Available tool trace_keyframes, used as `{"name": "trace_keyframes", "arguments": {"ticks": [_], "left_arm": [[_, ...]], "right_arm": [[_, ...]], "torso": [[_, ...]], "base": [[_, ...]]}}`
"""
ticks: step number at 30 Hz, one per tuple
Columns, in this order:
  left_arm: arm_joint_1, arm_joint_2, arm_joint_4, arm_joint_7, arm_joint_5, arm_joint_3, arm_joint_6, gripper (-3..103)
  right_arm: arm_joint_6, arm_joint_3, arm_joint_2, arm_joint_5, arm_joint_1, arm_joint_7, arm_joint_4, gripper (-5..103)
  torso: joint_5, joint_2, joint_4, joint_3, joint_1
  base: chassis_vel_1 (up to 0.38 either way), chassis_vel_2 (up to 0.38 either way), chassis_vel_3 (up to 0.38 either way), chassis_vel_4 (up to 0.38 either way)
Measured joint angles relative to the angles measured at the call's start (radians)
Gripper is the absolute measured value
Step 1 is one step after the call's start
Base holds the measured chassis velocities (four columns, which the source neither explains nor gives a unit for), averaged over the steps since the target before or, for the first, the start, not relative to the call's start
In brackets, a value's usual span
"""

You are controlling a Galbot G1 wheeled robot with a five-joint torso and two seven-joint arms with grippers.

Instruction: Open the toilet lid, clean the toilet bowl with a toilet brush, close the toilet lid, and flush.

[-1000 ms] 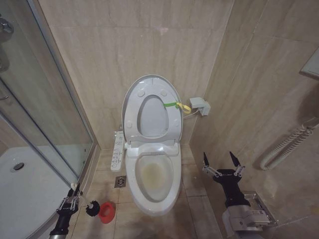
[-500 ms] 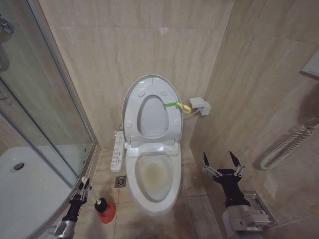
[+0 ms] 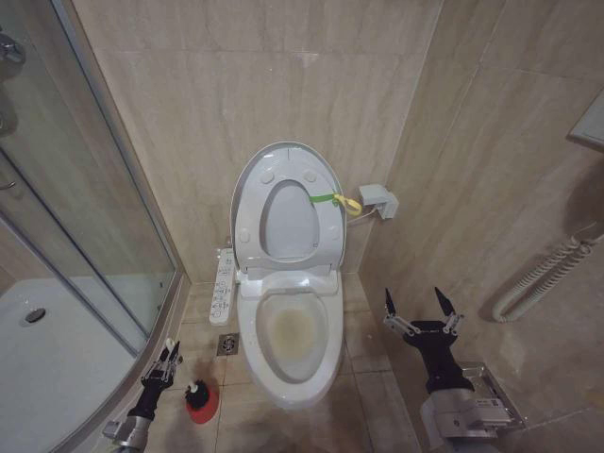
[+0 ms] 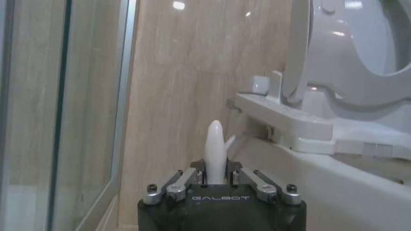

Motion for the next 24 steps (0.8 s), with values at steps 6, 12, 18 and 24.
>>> {"name": "trace_keyframes", "arguments": {"ticks": [6,12,18,24], "left_arm": [[-0.027,0.011,0.054,0.008,0.019,-0.001,0.0,21],[-0.054,0.01,0.117,0.014,0.032,0.002,0.0,21],[-0.065,0.0,0.153,0.018,0.05,0.003,0.0,21],[-0.049,-0.006,0.156,0.018,0.112,-0.001,0.0,21]], "right_arm": [[0.0,0.0,0.0,0.0,0.0,0.0,0.0,100],[0.0,0.0,0.0,0.0,0.0,0.0,0.0,100],[0.0,0.0,0.0,0.0,0.0,0.0,0.0,100],[0.0,0.0,0.0,0.0,0.0,0.0,0.0,100]], "torso": [[0.0,0.0,-0.0003,0.0,0.0],[0.0,0.0,-0.0001,0.0,0.0],[0.0,0.0,-0.0001,0.0,0.0],[0.0,0.0,-0.0002,0.0,0.0]], "base": [[0.0,0.0,0.0,0.0],[0.0,0.0,0.0,0.0],[0.0,0.0,0.0,0.0],[0.0,0.0,0.0,0.0]]}}
